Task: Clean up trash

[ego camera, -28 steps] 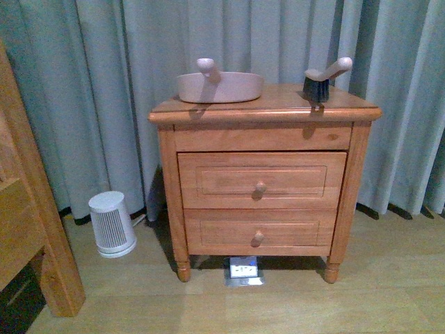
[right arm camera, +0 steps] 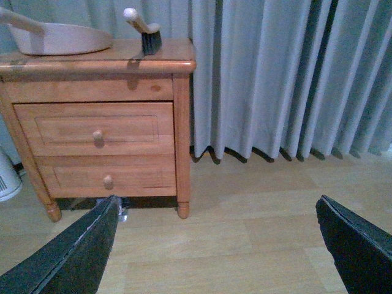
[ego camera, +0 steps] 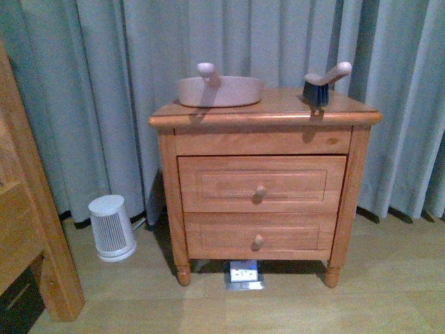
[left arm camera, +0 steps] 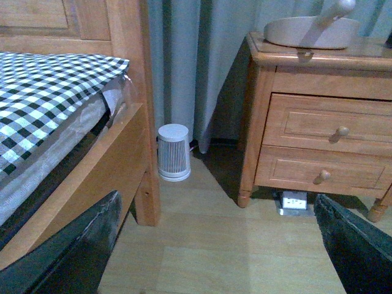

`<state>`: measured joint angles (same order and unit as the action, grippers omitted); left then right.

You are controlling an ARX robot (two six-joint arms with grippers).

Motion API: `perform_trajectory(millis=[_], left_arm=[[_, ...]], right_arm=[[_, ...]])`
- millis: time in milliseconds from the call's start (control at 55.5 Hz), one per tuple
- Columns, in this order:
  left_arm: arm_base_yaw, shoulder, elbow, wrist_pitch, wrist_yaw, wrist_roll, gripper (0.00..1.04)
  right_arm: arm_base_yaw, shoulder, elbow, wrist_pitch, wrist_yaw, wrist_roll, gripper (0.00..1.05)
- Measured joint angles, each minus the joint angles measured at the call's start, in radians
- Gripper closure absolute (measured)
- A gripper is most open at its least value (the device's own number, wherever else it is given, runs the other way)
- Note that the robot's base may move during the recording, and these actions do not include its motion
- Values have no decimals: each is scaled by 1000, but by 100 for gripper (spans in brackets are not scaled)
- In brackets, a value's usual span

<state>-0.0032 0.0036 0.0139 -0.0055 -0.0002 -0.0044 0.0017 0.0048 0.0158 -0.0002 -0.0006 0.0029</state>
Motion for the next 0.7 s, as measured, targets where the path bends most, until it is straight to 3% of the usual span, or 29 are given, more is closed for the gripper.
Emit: perform_trajectory(millis=[703], left_arm=[[0,0,0,0,0,0,8]], right_arm=[[0,0,0,0,0,0,7]])
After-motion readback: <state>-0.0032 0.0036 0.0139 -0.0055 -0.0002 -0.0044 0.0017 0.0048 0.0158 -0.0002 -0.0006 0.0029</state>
